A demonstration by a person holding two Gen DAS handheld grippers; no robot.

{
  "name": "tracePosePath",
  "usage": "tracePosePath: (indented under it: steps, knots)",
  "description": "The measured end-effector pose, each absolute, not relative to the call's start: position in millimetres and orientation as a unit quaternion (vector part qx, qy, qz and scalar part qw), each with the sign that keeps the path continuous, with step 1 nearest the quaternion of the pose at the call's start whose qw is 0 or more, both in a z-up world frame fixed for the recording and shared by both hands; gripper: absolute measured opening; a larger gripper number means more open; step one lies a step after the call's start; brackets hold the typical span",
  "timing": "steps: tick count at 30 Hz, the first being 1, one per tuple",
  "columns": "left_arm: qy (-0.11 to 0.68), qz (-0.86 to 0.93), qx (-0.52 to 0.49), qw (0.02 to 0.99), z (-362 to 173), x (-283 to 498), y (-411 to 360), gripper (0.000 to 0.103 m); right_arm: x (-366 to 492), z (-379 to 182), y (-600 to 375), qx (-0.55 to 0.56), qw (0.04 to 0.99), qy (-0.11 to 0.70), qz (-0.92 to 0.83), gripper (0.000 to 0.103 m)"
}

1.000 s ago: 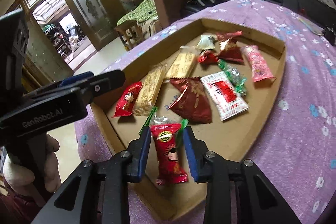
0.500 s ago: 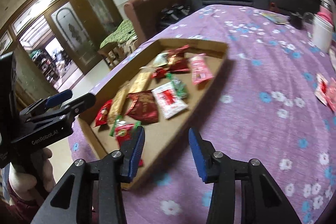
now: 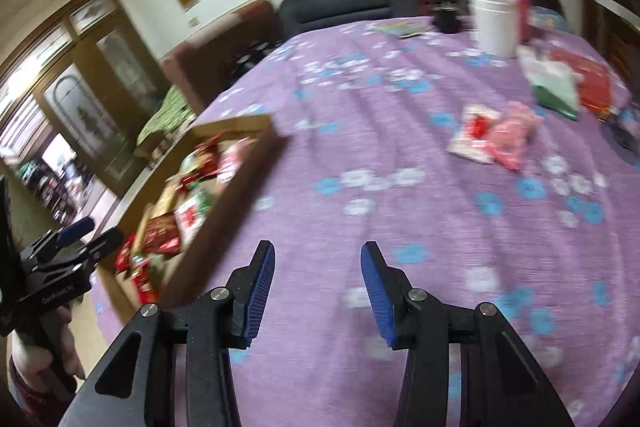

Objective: Organize snacks
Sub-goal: 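Move both tools back over the remaining snacks, then grasp the white-red packet with the left tool while the right tool grasps the pink cartoon packet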

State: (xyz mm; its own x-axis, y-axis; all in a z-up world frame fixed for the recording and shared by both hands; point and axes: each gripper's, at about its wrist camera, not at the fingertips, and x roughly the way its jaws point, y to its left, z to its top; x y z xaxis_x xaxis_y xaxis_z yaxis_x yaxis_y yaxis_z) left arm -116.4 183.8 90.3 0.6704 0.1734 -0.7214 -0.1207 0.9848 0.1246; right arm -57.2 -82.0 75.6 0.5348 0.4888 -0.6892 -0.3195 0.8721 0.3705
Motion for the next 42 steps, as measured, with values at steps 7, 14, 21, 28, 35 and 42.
tracePosePath:
  steps: [7,14,21,28,35,42]
  knots:
    - [0.395,0.005,0.02,0.918,89.6,-111.3,155.8,0.081,-37.4,70.6,-172.7,0.131,0.889,0.42,0.123,0.049]
    - [0.409,-0.041,0.027,0.911,80.1,-98.1,123.5,0.081,5.7,64.6,-223.2,0.176,0.887,0.423,0.062,0.049]
    - [0.419,-0.073,0.028,0.904,79.9,-90.0,102.5,0.081,69.5,51.6,-194.8,0.171,0.881,0.439,0.051,0.049]
    - [0.414,-0.101,0.045,0.904,90.4,-67.0,82.0,0.081,106.8,29.1,-173.1,0.146,0.875,0.461,0.028,0.044]
    - [0.422,-0.153,0.043,0.893,92.4,-20.2,40.0,0.081,83.8,30.9,-197.9,0.157,0.867,0.472,0.013,0.025]
    - [0.467,-0.188,0.042,0.863,57.3,54.2,-25.5,0.081,38.0,25.1,-241.4,0.23,0.854,0.465,0.032,0.025]
